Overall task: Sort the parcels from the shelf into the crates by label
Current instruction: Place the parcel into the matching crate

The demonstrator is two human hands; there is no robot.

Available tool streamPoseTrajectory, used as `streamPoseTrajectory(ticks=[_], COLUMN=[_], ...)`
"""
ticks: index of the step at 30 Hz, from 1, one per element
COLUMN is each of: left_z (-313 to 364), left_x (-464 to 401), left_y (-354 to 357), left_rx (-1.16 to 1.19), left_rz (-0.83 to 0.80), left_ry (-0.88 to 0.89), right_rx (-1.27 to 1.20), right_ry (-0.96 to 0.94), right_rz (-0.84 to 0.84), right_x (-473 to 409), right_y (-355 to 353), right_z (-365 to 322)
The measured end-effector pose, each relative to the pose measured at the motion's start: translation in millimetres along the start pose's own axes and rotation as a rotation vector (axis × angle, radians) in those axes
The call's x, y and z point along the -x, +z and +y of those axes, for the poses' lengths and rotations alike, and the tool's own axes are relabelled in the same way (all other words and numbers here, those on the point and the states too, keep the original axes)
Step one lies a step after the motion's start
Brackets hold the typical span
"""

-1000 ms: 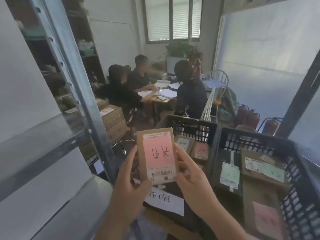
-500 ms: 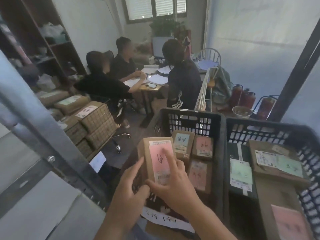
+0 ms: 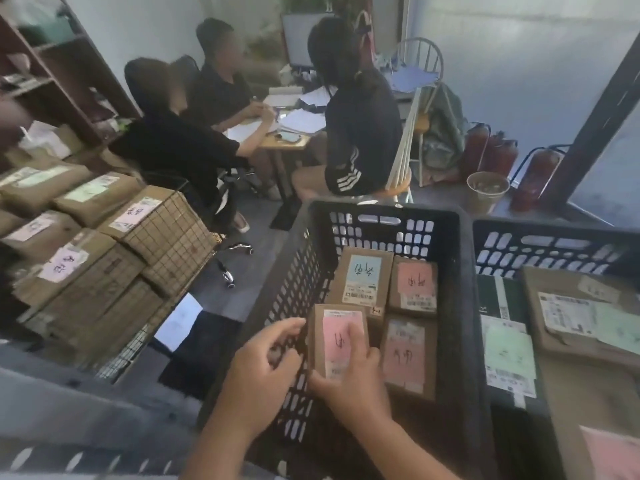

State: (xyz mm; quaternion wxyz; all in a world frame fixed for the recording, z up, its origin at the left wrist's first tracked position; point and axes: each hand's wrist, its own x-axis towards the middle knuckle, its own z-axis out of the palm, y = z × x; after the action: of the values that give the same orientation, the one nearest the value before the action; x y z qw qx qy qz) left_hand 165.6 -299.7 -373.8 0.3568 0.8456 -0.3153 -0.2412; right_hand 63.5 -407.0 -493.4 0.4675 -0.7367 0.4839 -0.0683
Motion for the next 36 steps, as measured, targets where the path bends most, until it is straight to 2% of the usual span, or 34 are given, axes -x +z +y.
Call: streamPoseTrajectory(ticks=[3, 6, 11, 15, 24, 29, 36], left_z=[-15.9, -27.4, -36.3, -38.8, -53.2, -56.0, -59.4], left_x=[-16.7, -28.9, -31.8, -32.0, -34.0, -33.0, -33.2], left_y=[-9.0, -17.9, -14.6, -7.3, -6.4, -4.3, -5.6], left_rx=[-0.073, -0.151, -0.167, -0.269, -0.375, -0.390, -0.408], left_rz=[0.207, 0.298, 0.172, 0.140, 0.101, 0.122, 0.084], left_ry=[0.028, 0.013, -0.109, -0.099, -0.105, -0.072, -0.054], right_rx=[0.055, 0.170, 0.330, 0.429, 0.716, 0.752, 0.672], right_ry=[0.100, 0.157, 0.228, 0.265, 0.172, 0.167, 0.205], right_rz=[0.045, 0.064, 0.098, 0.109, 0.097, 0.086, 0.058], right_x=[-10.6, -13.2, -16.5, -21.9, -40.5, -39.3, -35.9], right_y=[9.7, 20.2, 32.9, 37.0, 40.7, 37.8, 9.4], right_z=[4.5, 5.3, 2.4, 0.0, 15.7, 15.5, 13.0])
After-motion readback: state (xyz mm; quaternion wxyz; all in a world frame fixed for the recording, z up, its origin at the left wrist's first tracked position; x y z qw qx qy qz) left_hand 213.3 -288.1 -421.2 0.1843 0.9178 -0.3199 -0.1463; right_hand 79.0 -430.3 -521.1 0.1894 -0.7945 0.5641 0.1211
